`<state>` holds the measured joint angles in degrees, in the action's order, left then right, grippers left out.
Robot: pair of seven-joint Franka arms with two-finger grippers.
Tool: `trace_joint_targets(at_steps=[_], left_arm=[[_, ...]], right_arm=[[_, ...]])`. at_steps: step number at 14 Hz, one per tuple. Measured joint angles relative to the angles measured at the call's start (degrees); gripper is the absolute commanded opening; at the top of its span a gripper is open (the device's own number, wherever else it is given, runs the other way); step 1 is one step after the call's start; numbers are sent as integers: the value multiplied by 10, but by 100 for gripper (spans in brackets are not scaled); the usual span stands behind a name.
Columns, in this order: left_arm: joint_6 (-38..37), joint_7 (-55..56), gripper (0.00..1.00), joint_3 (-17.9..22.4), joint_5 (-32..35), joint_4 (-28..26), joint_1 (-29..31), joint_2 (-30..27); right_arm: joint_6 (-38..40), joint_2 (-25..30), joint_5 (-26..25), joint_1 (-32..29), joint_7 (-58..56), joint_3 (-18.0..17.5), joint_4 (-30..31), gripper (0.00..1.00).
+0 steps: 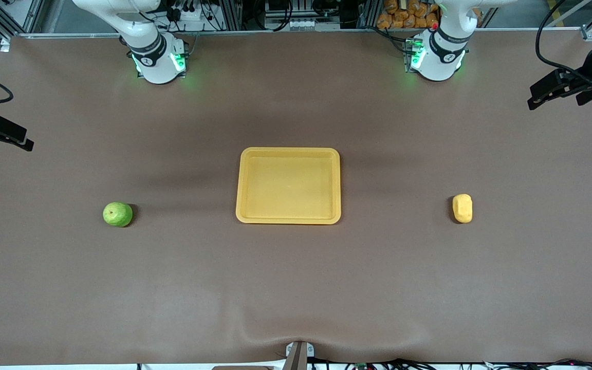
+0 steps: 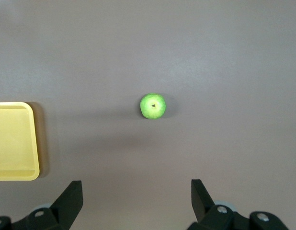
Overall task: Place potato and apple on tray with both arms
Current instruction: 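Reach the left gripper toward the yellow potato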
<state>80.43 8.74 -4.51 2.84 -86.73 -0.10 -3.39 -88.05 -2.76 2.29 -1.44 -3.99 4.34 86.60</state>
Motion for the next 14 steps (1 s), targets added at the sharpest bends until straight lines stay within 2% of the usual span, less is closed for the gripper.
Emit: trace_joint_targets(at_steps=[5, 14], left_arm=[[-1, 0, 100, 1, 0, 0, 4, 0], [-5, -20, 100, 3, -4, -8, 14, 12]], right_arm=[[5, 0, 5, 6, 0, -1, -1, 100], [82, 0, 7, 32, 1, -2, -8, 100]])
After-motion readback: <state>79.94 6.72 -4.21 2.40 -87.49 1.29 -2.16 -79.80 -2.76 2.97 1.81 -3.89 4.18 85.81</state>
